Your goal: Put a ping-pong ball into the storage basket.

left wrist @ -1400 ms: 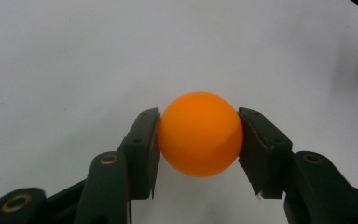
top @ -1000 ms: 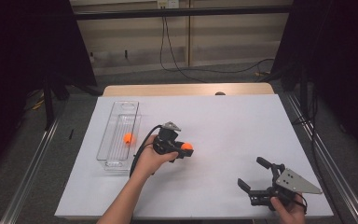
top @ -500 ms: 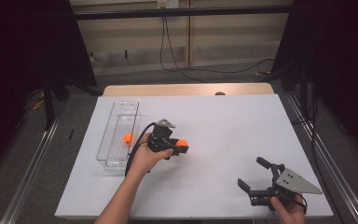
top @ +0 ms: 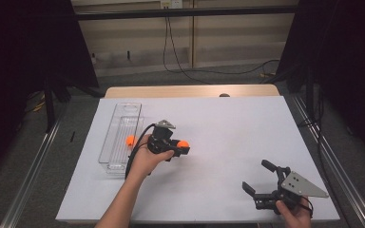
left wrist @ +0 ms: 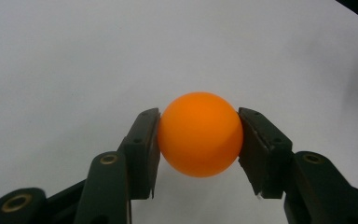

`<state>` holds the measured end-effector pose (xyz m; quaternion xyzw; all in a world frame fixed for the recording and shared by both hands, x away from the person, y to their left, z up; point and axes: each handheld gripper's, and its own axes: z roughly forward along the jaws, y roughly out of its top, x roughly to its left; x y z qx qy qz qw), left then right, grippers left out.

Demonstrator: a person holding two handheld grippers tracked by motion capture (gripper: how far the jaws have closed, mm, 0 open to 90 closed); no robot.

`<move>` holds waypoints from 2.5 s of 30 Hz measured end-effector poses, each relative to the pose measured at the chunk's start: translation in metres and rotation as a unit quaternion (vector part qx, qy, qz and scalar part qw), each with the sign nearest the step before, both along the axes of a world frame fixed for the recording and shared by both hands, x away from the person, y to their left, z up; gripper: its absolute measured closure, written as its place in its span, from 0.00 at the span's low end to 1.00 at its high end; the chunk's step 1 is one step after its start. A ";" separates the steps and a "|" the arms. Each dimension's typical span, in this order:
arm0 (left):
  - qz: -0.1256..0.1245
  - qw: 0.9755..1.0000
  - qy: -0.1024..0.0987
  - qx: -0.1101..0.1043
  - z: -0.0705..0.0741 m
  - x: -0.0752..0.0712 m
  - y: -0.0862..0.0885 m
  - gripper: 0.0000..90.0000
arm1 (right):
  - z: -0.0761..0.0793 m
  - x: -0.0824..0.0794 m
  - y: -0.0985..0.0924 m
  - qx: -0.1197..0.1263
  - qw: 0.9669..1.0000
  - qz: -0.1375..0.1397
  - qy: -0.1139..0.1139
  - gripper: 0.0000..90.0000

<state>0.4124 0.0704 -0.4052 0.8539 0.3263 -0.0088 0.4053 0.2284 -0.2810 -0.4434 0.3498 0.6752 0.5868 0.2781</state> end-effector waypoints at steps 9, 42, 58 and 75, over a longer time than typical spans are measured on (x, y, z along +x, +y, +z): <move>0.004 1.000 -0.003 -0.002 0.003 0.001 0.005 0.57 | 0.000 0.000 0.000 0.001 1.000 0.000 0.000 0.01; 0.016 1.000 -0.004 -0.009 0.013 0.001 0.019 0.57 | 0.000 0.000 0.000 -0.001 1.000 -0.001 0.000 0.01; 0.029 0.999 -0.007 -0.017 0.018 0.003 0.029 0.56 | 0.000 0.000 0.000 0.001 1.000 -0.001 0.000 0.01; 0.042 0.999 -0.007 -0.024 0.023 0.006 0.040 0.57 | 0.000 0.000 0.000 0.001 1.000 -0.001 0.000 0.01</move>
